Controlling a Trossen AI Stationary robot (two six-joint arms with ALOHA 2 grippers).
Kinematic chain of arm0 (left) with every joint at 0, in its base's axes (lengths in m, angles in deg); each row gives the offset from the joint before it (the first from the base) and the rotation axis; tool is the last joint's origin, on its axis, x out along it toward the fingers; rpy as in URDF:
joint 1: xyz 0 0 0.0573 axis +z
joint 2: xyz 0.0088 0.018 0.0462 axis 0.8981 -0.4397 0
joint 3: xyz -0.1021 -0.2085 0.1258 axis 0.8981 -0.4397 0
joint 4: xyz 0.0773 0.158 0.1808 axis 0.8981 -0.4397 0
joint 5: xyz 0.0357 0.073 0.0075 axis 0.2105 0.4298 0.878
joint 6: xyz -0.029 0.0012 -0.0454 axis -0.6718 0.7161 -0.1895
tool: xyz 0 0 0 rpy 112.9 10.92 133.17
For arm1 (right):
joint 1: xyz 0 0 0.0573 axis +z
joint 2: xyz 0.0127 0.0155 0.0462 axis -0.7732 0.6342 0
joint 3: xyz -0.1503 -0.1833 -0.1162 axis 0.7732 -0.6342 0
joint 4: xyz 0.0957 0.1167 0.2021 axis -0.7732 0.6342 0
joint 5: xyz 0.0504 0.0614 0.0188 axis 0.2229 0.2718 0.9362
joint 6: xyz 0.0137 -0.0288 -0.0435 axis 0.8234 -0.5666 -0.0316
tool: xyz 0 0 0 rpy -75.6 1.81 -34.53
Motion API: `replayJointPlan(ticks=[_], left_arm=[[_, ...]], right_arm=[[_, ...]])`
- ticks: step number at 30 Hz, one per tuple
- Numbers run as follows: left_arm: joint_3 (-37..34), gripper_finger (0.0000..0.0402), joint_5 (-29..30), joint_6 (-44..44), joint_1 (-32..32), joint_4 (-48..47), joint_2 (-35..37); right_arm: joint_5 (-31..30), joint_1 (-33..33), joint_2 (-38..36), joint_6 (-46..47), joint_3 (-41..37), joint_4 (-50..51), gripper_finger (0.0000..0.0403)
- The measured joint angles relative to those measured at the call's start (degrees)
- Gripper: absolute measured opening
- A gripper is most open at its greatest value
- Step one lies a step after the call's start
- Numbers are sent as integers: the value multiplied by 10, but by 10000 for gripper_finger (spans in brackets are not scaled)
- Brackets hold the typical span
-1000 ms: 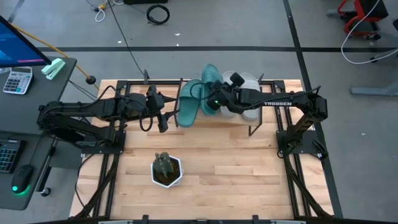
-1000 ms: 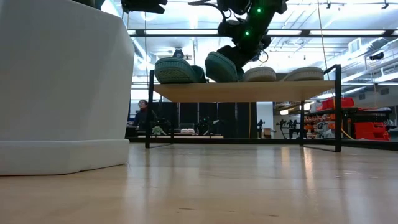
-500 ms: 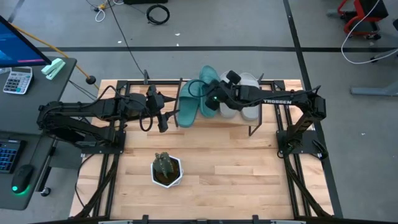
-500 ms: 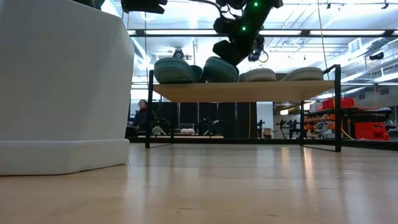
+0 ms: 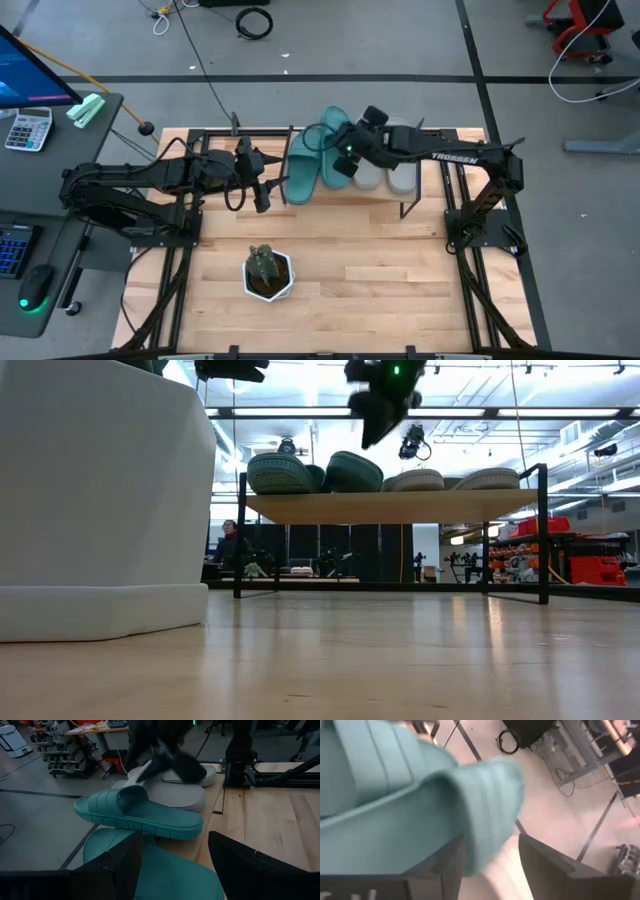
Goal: Pick and place slides into the shelf
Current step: Put the green slide on the shelf
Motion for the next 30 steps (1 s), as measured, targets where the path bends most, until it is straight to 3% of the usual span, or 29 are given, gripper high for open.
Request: replayJointPlan(ticks=[3, 9, 17, 22, 30], left_arm=[[0, 231, 1, 0, 0, 0, 0], [0, 231, 4, 0, 0, 0, 0], [0, 231, 9, 0, 12, 8, 0], [0, 231, 9, 1, 37, 21, 0], [0, 231, 9, 3, 69, 42, 0]], right_arm=[[41, -18, 0, -24, 66, 32, 204], [250, -135, -1, -33, 178, 34, 205], [550, -331, 8, 2, 182, 41, 197], [636, -370, 58, -3, 180, 43, 202], [687, -387, 148, -63, 184, 34, 204]])
